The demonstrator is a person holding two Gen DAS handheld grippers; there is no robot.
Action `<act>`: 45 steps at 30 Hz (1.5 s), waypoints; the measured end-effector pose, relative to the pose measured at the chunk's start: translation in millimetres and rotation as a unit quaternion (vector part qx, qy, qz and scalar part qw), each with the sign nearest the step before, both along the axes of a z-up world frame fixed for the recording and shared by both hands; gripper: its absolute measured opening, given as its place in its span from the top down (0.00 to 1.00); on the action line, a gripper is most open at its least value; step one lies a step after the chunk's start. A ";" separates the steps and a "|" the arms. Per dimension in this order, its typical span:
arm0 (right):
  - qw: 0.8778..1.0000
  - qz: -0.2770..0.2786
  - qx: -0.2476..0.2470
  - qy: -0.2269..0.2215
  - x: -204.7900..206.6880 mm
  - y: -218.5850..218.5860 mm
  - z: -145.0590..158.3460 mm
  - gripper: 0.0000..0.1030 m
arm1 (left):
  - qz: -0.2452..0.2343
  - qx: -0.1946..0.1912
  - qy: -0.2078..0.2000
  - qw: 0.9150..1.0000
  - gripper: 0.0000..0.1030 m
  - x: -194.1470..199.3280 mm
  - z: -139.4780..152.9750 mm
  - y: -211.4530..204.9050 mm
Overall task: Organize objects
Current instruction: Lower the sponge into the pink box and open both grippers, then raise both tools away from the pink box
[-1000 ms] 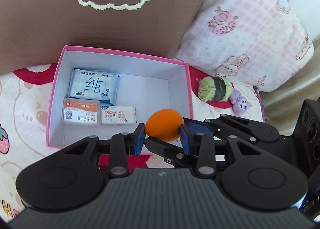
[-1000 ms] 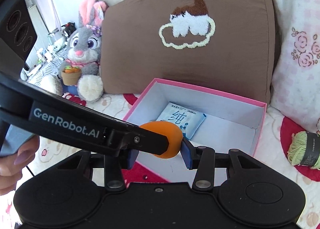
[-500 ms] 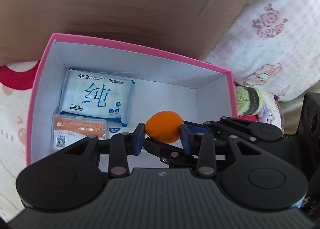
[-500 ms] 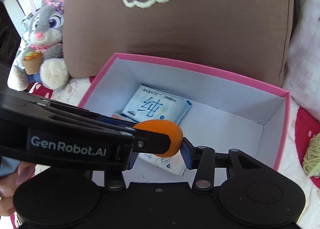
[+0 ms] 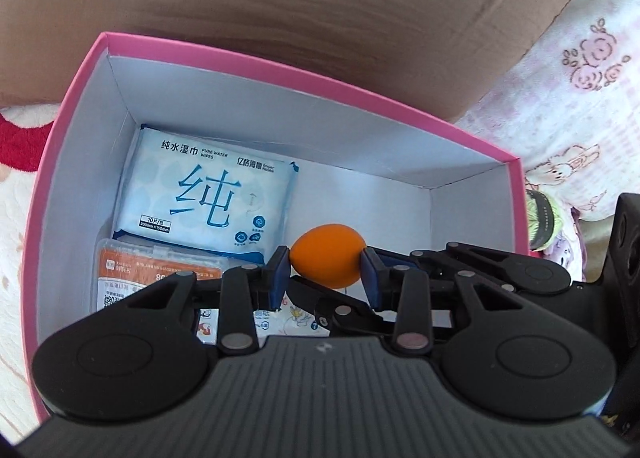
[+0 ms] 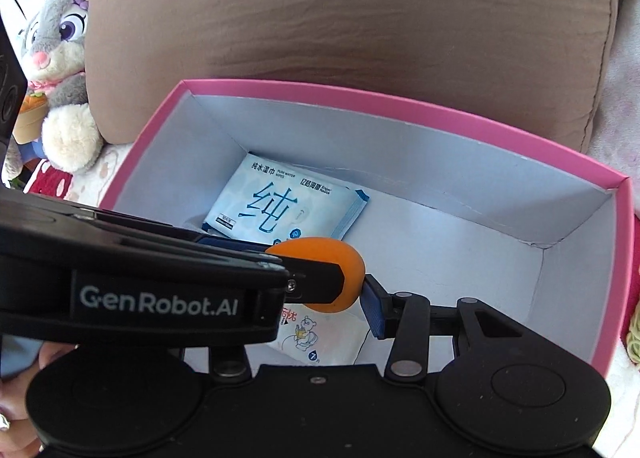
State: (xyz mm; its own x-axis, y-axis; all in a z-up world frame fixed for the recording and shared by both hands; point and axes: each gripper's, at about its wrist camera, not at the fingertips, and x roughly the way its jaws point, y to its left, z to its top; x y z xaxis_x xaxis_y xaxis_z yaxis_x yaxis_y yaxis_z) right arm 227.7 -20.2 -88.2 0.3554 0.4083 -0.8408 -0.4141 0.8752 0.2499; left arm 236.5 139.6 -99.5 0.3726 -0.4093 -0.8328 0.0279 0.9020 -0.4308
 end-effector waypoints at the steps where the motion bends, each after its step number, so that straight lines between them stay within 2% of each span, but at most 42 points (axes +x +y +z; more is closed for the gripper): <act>1: 1.000 0.000 -0.001 0.002 1.8 0.4 -2.0 0.52 | 0.001 0.001 0.000 1.000 0.65 0.4 -1.6 -0.3; 12: 1.000 0.006 -0.008 0.025 9.5 4.2 -12.4 0.50 | 0.011 0.006 -0.004 1.000 0.64 2.7 -11.4 -0.6; 16: 1.000 0.011 0.001 0.021 7.2 3.1 -9.7 0.46 | 0.009 0.014 -0.014 1.000 0.60 -0.9 -3.9 -0.1; 19: 1.000 0.011 0.003 0.016 6.1 1.9 -8.1 0.43 | 0.004 0.021 -0.027 0.999 0.54 -3.9 2.9 -0.9; 27: 1.000 0.013 0.009 0.013 4.0 -0.4 -3.6 0.43 | 0.005 0.023 -0.033 0.999 0.53 -10.0 13.1 0.4; 30: 1.000 0.020 0.013 0.008 -2.2 -6.7 7.8 0.43 | -0.002 0.042 -0.043 0.998 0.53 -18.5 25.3 0.0; 35: 0.999 0.040 0.022 -0.020 -25.8 -22.3 38.1 0.43 | -0.014 0.052 -0.056 0.997 0.53 -39.6 52.7 5.6; 39: 0.997 0.050 0.033 -0.045 -50.0 -36.9 64.9 0.43 | -0.025 0.077 -0.068 0.994 0.51 -60.2 75.4 4.1; 45: 0.995 0.040 0.035 -0.082 -81.3 -57.0 102.9 0.42 | -0.040 0.067 -0.075 0.994 0.48 -90.9 108.3 -1.8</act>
